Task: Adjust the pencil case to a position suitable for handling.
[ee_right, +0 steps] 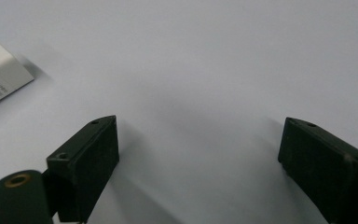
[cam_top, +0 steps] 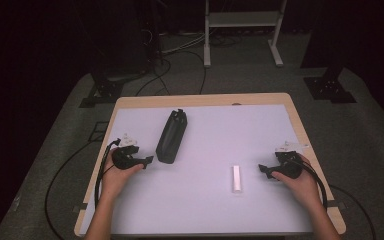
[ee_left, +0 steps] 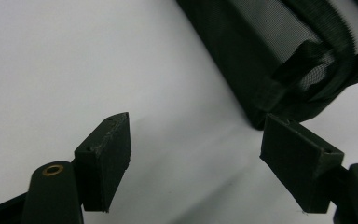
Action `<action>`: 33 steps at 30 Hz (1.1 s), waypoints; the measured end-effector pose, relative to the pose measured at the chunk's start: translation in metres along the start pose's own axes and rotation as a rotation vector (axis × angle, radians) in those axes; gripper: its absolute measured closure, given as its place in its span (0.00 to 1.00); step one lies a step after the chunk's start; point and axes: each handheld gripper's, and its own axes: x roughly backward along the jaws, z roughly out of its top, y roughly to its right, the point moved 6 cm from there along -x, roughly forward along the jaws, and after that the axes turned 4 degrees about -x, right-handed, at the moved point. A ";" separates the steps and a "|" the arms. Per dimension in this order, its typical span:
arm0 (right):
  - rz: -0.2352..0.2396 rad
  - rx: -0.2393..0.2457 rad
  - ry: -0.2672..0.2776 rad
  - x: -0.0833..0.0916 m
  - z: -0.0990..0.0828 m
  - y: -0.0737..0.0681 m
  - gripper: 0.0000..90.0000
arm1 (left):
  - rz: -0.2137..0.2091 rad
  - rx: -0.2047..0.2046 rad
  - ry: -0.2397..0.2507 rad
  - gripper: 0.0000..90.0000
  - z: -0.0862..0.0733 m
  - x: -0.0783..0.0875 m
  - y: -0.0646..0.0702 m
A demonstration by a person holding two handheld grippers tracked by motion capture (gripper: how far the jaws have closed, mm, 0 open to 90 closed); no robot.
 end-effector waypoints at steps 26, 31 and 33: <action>-0.003 0.002 0.002 0.000 0.000 0.000 0.13 | -0.030 0.030 0.043 0.40 0.043 0.018 0.006; -0.004 0.002 0.002 0.000 0.000 0.000 0.13 | -0.031 0.027 0.057 0.41 0.049 0.017 0.006; -0.004 0.002 0.002 0.000 0.000 0.000 0.13 | -0.030 0.029 0.058 0.41 0.052 0.017 0.007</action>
